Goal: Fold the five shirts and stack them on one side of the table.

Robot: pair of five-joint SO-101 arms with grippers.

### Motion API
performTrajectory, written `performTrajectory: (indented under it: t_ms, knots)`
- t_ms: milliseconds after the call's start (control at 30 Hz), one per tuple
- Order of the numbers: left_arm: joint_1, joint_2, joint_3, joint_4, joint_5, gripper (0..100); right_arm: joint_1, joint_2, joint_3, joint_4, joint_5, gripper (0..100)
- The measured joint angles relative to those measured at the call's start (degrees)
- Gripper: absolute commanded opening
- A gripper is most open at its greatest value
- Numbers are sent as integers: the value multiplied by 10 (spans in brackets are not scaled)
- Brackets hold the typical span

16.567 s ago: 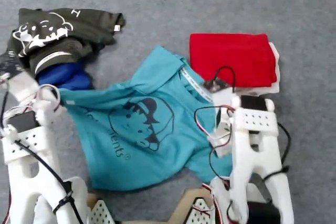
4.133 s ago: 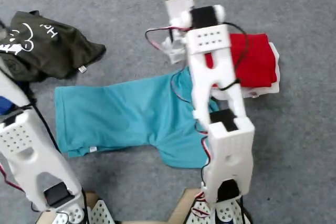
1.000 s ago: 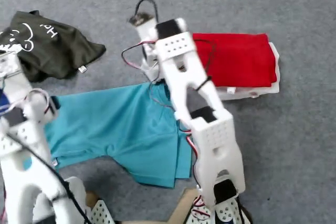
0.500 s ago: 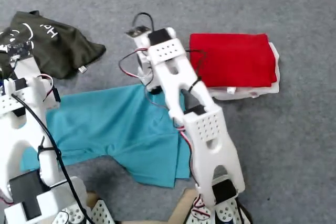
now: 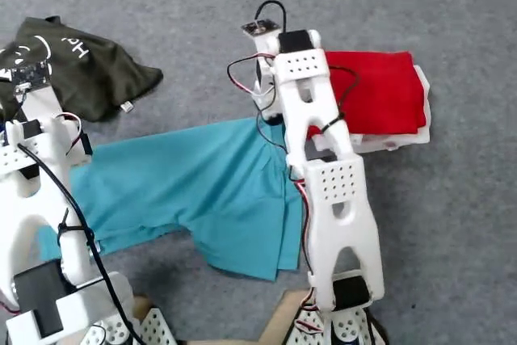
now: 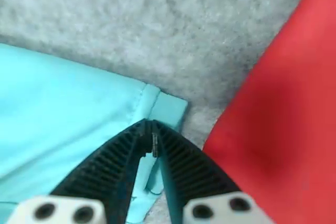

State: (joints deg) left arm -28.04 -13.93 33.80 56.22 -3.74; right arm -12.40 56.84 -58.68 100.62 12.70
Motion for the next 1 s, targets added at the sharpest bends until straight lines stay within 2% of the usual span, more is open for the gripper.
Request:
performTrajectory:
  t_ms: [100, 233, 400, 533, 767, 867, 1000]
  knots:
    - [0, 1, 0, -24, 0, 95, -2, -9, 9, 0, 0, 15]
    - [-6, 2, -3, -36, 0, 90, -8, -99, 89, 0, 0, 15]
    - [-16, 2, -18, 4, 0, 89, -36, -265, 272, 0, 51, 15]
    - [-16, 2, -18, 14, 0, 26, -58, -354, 425, -20, 72, 15]
    - [-16, 2, 4, 14, 0, 36, -58, -367, 628, -186, 77, 15]
    - [-17, 2, 8, 14, 0, 36, -30, -346, 648, -242, 78, 15]
    - [-20, 2, 9, 14, -8, 36, 14, -325, 642, -244, 103, 15]
